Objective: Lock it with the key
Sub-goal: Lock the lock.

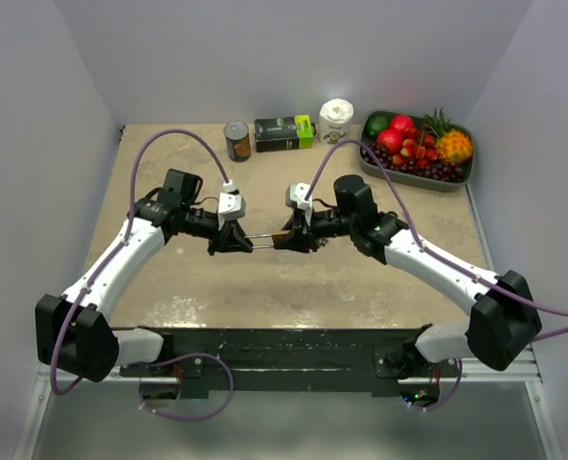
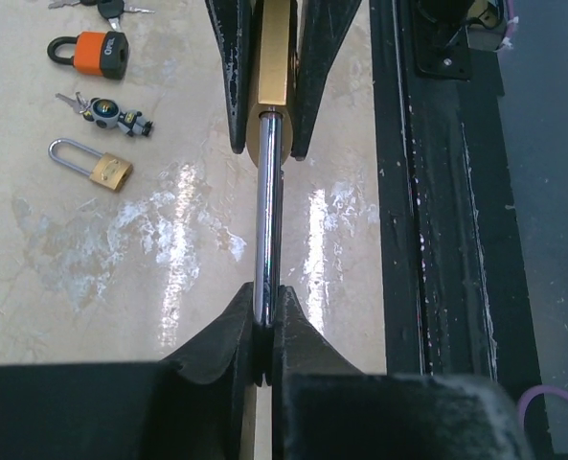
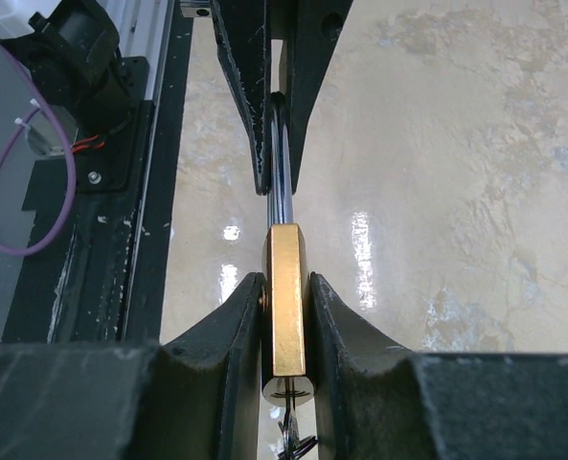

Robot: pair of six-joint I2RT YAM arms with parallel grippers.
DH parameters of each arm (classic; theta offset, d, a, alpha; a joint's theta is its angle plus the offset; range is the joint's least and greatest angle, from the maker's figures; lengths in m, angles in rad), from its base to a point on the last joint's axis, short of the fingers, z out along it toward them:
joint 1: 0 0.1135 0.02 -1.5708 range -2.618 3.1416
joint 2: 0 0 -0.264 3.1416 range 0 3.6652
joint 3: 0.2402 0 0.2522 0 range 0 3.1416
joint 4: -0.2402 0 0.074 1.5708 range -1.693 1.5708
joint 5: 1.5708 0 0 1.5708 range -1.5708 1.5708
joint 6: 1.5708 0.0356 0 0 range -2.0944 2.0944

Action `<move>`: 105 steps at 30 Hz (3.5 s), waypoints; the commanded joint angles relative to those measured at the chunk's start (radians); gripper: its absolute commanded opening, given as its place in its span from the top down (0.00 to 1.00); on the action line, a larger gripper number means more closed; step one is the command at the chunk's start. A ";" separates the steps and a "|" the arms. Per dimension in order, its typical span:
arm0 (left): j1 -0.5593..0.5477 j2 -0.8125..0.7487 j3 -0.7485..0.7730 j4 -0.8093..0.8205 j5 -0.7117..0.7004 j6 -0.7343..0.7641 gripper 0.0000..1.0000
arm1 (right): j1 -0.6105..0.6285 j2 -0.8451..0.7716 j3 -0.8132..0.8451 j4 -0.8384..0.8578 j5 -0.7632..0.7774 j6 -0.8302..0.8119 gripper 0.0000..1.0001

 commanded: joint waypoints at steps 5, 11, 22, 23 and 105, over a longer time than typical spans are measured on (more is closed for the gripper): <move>-0.015 -0.013 0.002 0.157 0.048 -0.127 1.00 | 0.005 0.041 0.099 0.074 -0.094 -0.028 1.00; -0.017 -0.056 -0.039 0.279 -0.019 -0.211 1.00 | 0.006 0.070 0.130 0.017 -0.155 -0.015 1.00; 0.015 -0.090 -0.082 0.336 0.002 -0.285 1.00 | -0.066 0.071 0.156 -0.101 -0.178 -0.030 0.59; 0.032 -0.087 -0.078 0.337 0.011 -0.288 1.00 | -0.081 0.068 0.159 -0.117 -0.181 -0.056 0.57; -0.205 -0.042 -0.159 1.029 0.034 -0.642 1.00 | 0.064 0.231 0.246 -0.181 -0.356 -0.121 1.00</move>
